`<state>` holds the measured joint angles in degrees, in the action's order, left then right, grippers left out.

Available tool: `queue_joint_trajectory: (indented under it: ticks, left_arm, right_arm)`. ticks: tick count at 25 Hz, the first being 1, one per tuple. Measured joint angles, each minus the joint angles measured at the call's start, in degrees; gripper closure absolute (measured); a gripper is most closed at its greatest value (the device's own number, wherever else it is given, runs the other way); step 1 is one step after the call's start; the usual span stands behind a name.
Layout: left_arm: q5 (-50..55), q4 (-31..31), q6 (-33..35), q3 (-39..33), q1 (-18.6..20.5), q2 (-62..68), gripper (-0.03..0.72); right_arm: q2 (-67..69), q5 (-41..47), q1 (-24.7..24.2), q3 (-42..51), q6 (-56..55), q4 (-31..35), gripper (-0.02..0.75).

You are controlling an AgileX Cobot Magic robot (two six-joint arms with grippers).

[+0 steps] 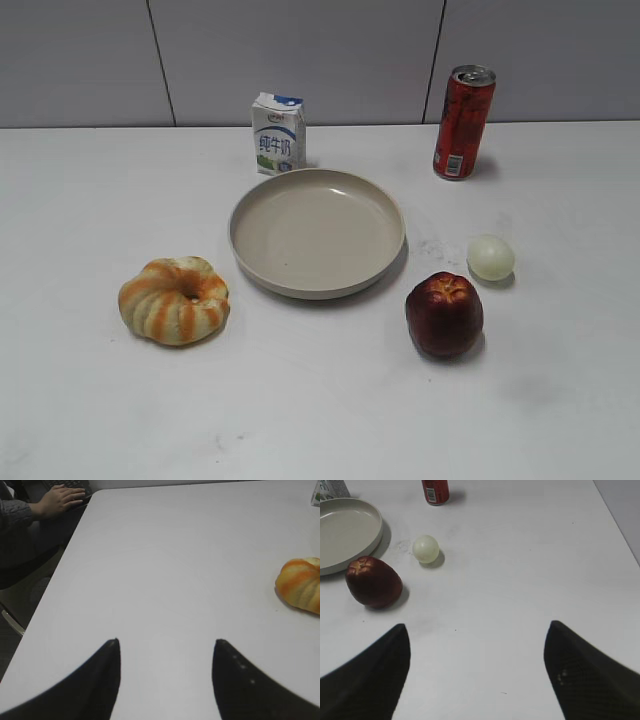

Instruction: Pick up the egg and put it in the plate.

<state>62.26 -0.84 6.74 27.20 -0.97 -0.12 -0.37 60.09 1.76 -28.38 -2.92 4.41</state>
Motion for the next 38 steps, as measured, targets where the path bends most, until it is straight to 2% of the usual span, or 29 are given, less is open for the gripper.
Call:
queue_joint_trajectory:
  ticks: [18,22,31,38]
  left_arm:
    - [0.0,0.0,0.0,0.0,0.0,0.0,0.242]
    - [0.0,0.0,0.0,0.0,0.0,0.0,0.242]
    - [0.0,0.0,0.0,0.0,0.0,0.0,0.242]
    - [0.0,0.0,0.0,0.0,0.0,0.0,0.242]
  right_arm:
    - [0.4,0.0,0.0,-0.1,0.0,0.0,0.119]
    - [4.7,-4.0,0.0,-2.8,0.1,0.0,0.122]
    - [26.6,-21.4,0.0,-4.7,0.1,1.6,0.122]
    - [51.3,-21.3,0.0,-14.6,5.1,8.6,0.124]
